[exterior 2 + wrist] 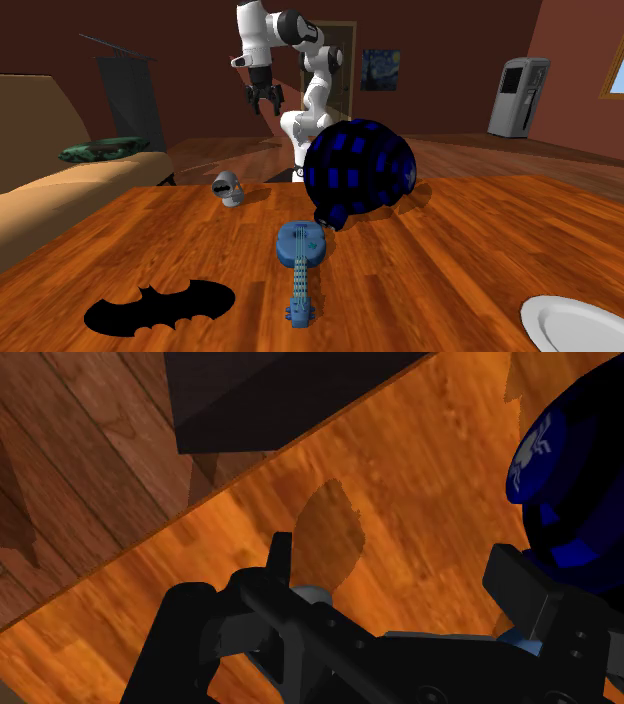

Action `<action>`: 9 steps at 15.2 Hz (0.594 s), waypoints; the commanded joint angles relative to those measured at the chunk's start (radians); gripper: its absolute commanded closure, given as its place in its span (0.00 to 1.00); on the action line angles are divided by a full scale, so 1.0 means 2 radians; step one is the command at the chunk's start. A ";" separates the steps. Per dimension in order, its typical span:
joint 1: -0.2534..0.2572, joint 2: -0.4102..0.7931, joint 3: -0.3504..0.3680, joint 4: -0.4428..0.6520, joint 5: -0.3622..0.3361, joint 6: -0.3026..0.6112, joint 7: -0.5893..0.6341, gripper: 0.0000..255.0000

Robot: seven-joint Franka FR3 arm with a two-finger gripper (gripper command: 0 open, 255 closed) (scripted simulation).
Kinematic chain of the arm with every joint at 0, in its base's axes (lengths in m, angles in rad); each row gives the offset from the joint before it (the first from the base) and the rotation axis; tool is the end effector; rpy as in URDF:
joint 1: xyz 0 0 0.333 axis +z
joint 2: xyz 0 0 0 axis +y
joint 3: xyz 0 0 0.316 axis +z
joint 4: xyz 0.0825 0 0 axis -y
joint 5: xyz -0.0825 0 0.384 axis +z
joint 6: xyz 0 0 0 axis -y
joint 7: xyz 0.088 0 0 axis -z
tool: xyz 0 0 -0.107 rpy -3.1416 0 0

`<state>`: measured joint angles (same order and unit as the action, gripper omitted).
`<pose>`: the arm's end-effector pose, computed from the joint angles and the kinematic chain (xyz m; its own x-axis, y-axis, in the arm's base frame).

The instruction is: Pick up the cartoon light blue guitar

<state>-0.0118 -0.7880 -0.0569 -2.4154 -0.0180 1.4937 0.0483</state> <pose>0.2944 -0.0264 0.5567 0.9862 -0.0956 -0.1350 -0.0986 -0.9950 -0.0159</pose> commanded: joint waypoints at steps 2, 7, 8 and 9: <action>0.004 0.015 0.003 0.001 0.003 0.015 -0.001 0.00; 0.025 0.093 0.018 0.014 0.017 0.085 -0.005 0.00; 0.029 0.109 0.021 0.018 0.019 0.098 -0.007 0.00; 0.033 0.126 0.024 0.023 0.021 0.110 -0.008 0.00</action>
<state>0.0472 -0.5716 -0.0131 -2.3755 0.0214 1.6817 0.0379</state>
